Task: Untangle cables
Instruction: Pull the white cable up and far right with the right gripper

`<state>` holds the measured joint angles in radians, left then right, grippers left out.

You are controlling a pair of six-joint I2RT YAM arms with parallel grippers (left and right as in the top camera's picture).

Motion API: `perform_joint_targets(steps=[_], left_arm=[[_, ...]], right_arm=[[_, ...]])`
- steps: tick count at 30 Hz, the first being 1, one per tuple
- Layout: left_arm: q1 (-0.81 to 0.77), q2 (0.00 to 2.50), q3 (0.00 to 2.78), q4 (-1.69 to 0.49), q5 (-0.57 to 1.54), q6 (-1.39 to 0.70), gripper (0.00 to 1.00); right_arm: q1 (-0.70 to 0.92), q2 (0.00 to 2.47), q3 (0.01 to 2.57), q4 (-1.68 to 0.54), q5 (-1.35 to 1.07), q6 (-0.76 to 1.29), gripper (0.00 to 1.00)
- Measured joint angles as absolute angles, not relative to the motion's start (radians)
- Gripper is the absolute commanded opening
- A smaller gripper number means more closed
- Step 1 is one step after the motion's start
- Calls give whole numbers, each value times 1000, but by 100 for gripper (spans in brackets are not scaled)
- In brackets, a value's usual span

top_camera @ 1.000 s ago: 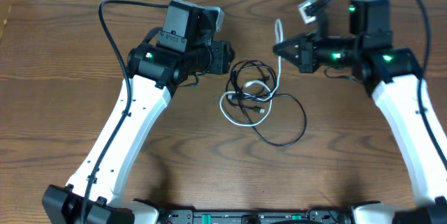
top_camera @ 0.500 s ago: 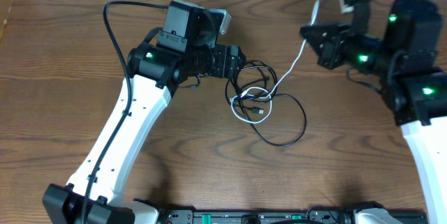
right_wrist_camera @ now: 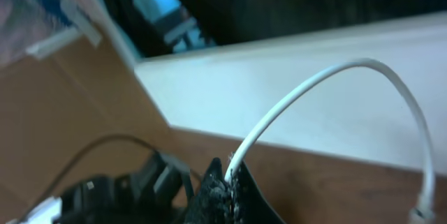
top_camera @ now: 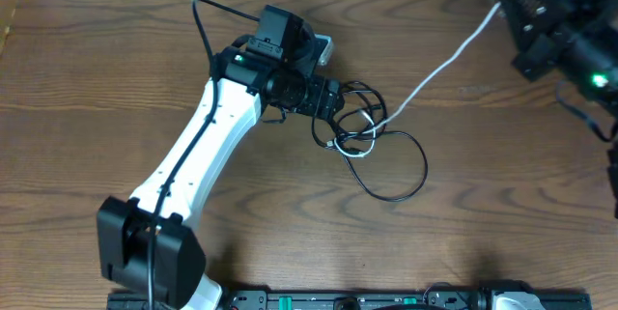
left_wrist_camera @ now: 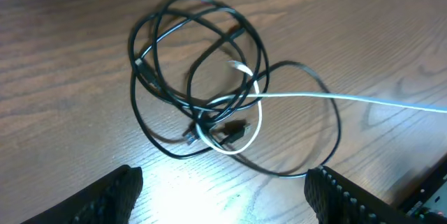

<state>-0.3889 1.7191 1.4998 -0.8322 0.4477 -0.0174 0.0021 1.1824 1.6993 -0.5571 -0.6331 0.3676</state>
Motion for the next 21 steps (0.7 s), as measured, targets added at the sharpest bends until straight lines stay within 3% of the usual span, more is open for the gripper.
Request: perform_joint_targets(steps=[21], left_arm=[[-417, 1810, 1500, -831, 447, 60, 79]], right_arm=[[-118, 1112, 1772, -422, -574, 445, 1]])
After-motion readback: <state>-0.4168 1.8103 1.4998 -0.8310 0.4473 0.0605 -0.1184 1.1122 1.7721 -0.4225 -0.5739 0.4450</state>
